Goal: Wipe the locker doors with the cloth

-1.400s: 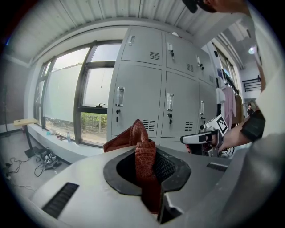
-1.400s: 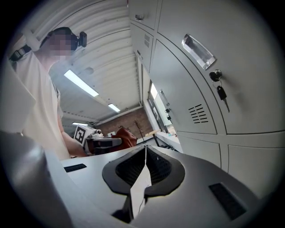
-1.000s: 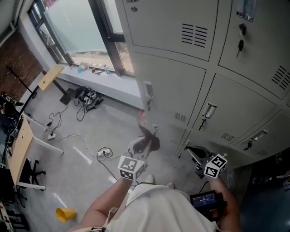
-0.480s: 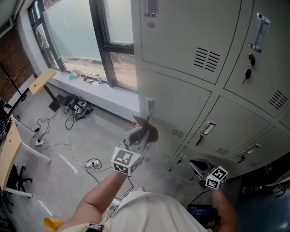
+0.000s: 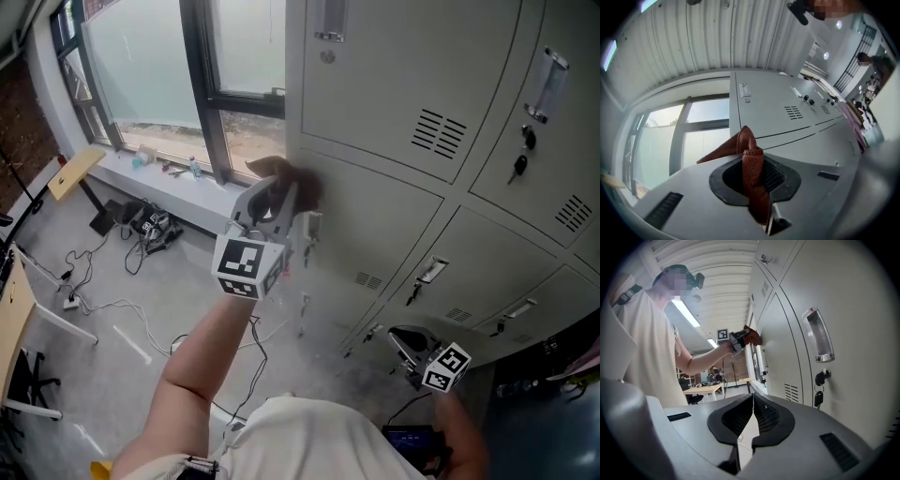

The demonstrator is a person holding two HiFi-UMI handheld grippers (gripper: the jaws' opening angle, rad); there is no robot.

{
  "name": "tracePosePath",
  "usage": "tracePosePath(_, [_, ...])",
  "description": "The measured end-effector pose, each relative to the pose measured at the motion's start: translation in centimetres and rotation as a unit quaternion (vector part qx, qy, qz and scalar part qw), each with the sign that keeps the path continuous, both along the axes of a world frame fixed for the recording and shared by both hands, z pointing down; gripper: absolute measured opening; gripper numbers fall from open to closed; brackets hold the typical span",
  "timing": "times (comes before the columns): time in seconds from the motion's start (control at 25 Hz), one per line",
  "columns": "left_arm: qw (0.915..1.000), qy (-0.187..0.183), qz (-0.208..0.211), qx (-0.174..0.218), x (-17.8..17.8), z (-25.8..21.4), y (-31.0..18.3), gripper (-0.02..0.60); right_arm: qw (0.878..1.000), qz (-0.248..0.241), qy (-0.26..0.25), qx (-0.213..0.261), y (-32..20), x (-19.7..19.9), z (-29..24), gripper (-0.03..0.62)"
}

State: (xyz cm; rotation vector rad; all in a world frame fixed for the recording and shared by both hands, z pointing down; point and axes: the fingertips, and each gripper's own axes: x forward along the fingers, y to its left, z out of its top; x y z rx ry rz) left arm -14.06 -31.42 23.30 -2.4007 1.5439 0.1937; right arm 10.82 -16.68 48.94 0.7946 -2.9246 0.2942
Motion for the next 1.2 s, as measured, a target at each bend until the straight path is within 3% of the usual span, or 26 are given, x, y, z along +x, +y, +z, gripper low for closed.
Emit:
tracePosePath(0.2, [0.9968,-0.025,-0.075,0.014,-0.1,-1.9,-3.9,0.038,1.000,0.029,-0.010,0.002,0.5,1.2,0.1,0.017])
tracePosePath(0.36, [0.9963,-0.020,-0.079,0.027,1.9,-2.5,-3.7,0.038,0.998,0.062,-0.018,-0.001,0.9,3.1,-0.1,0.017])
tracePosePath(0.6, [0.9891,-0.120,0.003,0.086,11.8,-2.2,-0.6,0.038,0.995,0.092,-0.032,-0.003,1.2,4.9,0.2,0.017])
tracePosePath(0.8, [0.9938,-0.069,0.047,0.074,16.7,-3.0,0.9,0.038,0.994,0.101,-0.033,-0.007,1.2,5.8,0.3,0.017])
tracePosePath(0.88, [0.9921,-0.062,0.084,0.070,19.2,-3.1,1.7,0.038,0.994,0.101,-0.035,-0.006,1.2,6.0,0.3,0.017])
tracePosePath(1.04, [0.9767,-0.067,0.198,0.049,24.6,-2.2,3.5,0.038,0.994,0.102,-0.039,-0.005,1.2,6.4,0.3,0.017])
tracePosePath(1.2, [0.9672,-0.080,0.241,0.016,26.6,0.4,4.1,0.038,0.994,0.098,-0.039,-0.006,1.3,6.3,0.3,0.017])
